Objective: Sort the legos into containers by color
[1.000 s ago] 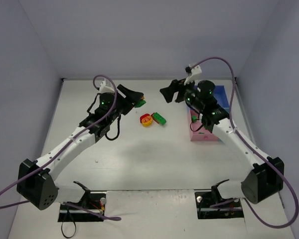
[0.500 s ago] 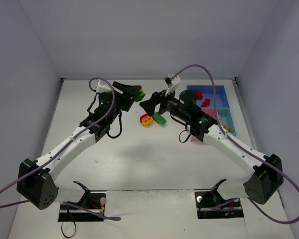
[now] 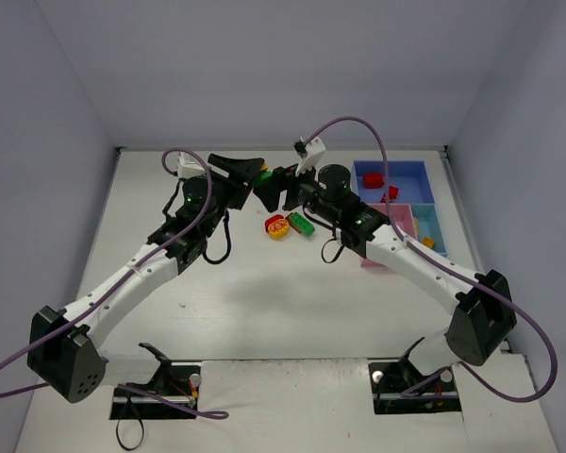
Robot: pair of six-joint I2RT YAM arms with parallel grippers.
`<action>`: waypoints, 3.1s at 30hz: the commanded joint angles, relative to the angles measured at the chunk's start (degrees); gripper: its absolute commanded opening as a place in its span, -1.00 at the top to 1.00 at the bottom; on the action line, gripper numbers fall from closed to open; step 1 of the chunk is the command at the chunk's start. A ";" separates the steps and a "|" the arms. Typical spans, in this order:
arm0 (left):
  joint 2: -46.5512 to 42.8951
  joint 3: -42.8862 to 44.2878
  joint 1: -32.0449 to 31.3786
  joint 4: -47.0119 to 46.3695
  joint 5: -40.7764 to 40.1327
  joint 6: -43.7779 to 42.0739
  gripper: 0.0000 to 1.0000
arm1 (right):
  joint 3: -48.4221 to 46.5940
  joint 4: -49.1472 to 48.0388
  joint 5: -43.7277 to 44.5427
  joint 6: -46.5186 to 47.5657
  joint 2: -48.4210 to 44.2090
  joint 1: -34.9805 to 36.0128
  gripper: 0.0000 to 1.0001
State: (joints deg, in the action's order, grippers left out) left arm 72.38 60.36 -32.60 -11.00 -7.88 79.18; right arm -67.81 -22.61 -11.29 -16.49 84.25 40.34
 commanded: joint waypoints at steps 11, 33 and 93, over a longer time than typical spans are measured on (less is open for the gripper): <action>-1.36 0.55 -1.24 -4.82 -1.52 1.07 1.00 | -4.52 -7.10 1.44 0.06 0.04 1.15 -0.14; -0.05 0.20 -0.45 -4.82 -7.33 -3.24 1.00 | 14.28 1.77 9.43 -2.58 -12.87 1.15 1.00; -6.55 -2.97 -6.51 4.59 32.05 -95.70 0.96 | -2.77 17.60 -26.25 -12.69 -4.01 -7.82 -0.36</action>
State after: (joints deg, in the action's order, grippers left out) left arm 68.03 56.23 -38.39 -1.61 23.90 -14.41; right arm -67.79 -0.58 -36.77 -28.32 79.35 31.20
